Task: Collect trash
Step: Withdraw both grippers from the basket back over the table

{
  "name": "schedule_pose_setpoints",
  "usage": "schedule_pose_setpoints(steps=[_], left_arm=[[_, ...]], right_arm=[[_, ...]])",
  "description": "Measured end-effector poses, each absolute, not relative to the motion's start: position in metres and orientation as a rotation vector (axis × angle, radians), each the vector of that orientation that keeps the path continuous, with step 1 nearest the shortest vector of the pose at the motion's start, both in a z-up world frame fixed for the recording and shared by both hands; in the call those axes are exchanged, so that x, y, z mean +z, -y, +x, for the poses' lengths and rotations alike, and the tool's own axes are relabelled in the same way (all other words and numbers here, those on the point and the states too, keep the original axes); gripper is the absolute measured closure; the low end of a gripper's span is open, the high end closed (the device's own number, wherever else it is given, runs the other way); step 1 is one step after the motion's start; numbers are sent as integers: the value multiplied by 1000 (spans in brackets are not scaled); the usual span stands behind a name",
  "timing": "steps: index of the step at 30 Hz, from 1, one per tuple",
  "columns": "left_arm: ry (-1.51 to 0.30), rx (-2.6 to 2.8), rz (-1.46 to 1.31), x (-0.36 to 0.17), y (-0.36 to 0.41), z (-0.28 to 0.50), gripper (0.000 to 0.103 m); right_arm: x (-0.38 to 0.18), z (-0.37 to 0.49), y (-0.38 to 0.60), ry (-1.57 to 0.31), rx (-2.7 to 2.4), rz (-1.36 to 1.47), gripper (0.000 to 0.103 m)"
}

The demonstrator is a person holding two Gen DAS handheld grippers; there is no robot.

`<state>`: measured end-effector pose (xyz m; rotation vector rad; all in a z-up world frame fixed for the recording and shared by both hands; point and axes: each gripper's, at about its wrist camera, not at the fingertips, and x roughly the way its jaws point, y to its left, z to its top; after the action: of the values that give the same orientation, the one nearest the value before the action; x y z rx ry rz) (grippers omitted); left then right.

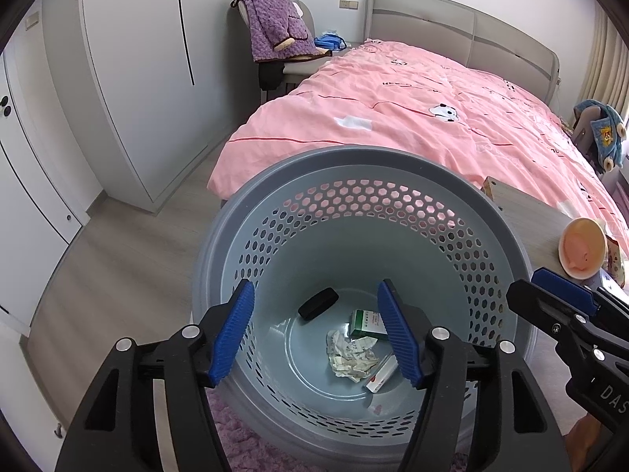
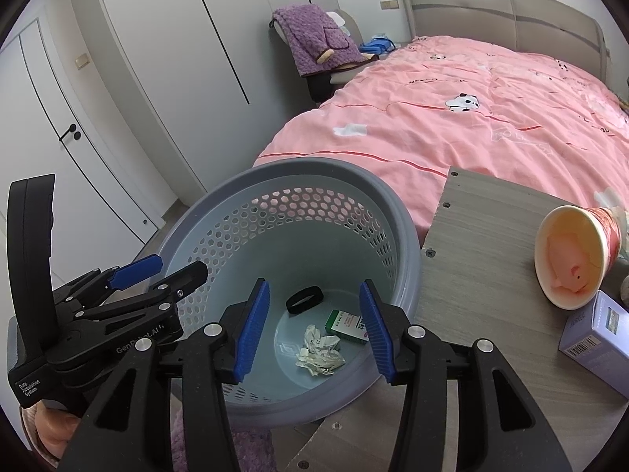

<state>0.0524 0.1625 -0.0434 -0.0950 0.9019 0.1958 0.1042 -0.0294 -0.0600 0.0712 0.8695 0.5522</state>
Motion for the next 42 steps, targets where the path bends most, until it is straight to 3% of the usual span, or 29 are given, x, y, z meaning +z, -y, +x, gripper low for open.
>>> schedule_pose_setpoints(steps=[18,42], left_arm=[[-858,116,-79,-21,-128,33,38],[-850,-88,27,-15,11,25,36]], right_arm=[[-45,76,79,-834,454,106,51],[-62,44,292,-805,66,234,49]])
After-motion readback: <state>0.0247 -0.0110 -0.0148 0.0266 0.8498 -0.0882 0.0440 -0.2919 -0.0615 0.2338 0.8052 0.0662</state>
